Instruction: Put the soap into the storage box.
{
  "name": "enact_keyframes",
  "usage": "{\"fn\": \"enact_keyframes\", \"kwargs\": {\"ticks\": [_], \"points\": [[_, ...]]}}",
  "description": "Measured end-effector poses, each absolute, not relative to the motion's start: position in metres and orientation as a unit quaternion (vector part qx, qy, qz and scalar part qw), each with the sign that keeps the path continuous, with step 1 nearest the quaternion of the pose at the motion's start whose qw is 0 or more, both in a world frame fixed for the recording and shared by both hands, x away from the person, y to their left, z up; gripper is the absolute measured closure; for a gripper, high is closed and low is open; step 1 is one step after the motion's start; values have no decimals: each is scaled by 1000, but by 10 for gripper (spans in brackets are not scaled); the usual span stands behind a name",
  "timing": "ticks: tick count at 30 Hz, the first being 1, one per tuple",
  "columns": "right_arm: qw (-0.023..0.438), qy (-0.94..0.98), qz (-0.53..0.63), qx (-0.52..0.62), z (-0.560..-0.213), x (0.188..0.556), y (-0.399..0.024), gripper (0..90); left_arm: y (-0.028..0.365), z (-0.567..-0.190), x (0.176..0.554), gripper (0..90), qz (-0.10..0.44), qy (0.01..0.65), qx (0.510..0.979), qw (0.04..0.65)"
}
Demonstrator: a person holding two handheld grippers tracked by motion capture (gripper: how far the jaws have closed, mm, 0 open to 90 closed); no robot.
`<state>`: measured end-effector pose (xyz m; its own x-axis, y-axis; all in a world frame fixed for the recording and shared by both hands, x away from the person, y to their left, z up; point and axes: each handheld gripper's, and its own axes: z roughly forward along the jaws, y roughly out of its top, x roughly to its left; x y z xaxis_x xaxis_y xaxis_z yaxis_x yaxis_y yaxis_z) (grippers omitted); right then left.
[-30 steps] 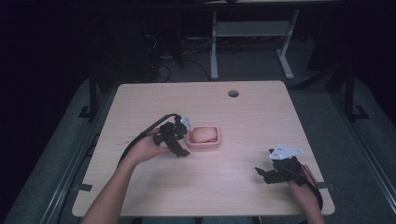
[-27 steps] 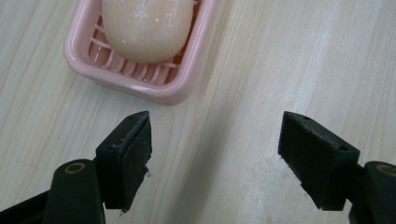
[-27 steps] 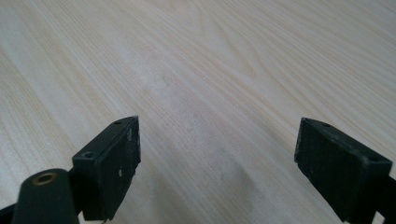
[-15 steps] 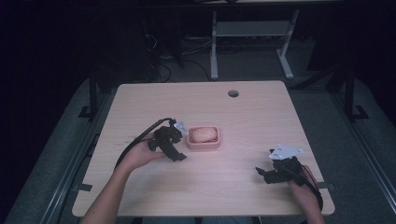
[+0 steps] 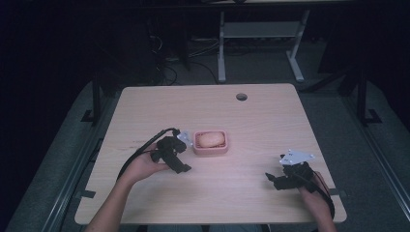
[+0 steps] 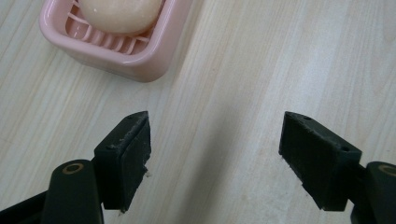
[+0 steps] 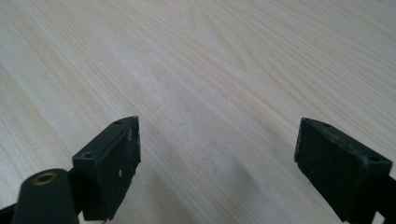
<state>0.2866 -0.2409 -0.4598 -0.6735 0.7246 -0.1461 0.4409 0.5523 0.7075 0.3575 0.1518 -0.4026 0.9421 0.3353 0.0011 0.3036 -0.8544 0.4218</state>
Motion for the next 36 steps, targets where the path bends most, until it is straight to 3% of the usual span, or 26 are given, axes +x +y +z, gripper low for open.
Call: {"fn": "enact_keyframes", "kwargs": {"ticks": [36], "points": [[219, 853, 317, 351, -462, 286, -242, 138, 198, -424, 319, 241, 41, 193, 953, 229]]}}
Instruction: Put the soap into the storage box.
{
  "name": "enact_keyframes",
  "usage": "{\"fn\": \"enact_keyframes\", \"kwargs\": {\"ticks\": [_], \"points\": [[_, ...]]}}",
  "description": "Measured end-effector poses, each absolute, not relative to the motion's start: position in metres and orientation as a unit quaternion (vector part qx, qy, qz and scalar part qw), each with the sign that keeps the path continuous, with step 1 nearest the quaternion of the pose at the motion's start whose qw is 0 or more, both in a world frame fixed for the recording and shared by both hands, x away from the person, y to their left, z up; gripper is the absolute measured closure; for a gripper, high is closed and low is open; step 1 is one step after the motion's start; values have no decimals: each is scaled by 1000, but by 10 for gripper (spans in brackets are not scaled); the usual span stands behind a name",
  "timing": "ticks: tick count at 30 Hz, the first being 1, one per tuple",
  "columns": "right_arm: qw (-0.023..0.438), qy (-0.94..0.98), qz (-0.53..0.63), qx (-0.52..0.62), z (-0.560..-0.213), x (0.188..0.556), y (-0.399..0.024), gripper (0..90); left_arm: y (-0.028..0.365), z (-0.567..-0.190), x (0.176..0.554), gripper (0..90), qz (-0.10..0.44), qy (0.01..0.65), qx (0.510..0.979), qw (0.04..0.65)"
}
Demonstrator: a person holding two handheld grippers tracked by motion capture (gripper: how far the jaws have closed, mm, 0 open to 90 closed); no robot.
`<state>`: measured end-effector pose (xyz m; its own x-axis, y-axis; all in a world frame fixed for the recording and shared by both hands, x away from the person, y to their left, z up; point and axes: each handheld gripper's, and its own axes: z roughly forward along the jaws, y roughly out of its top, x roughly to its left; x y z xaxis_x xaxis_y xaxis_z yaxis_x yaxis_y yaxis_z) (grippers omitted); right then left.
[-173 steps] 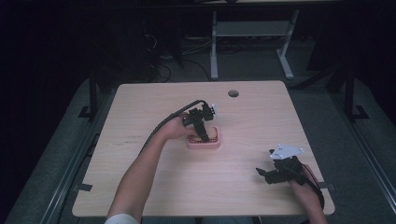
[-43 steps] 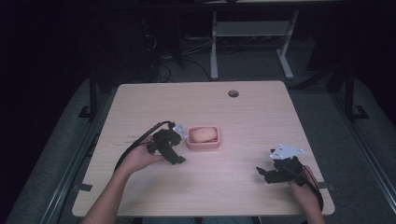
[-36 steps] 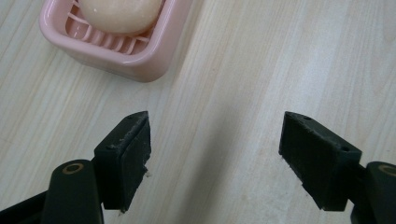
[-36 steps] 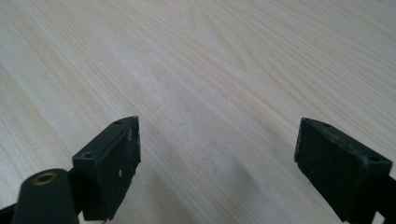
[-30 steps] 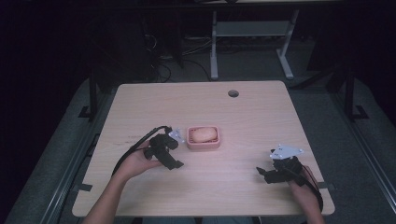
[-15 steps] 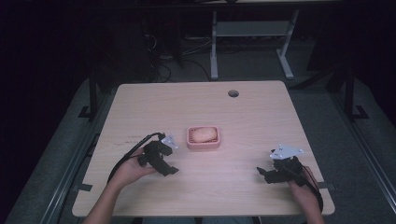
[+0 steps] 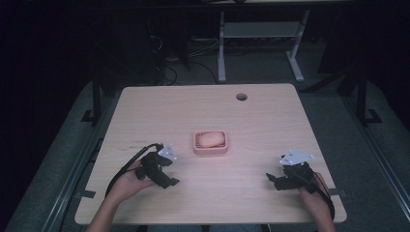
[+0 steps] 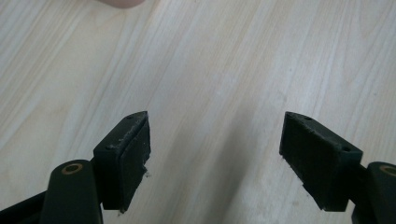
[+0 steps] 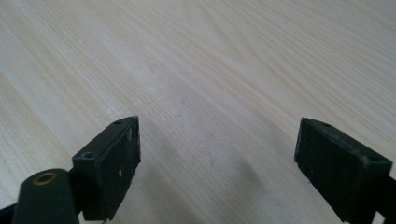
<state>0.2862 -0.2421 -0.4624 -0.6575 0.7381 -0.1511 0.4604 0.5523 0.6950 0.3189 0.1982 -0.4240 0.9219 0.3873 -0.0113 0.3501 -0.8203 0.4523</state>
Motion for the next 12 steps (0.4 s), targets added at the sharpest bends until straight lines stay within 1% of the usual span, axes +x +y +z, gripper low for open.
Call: {"fn": "enact_keyframes", "kwargs": {"ticks": [12], "points": [[218, 856, 318, 346, -462, 286, -241, 138, 223, -433, 298, 231, 56, 218, 944, 241]]}}
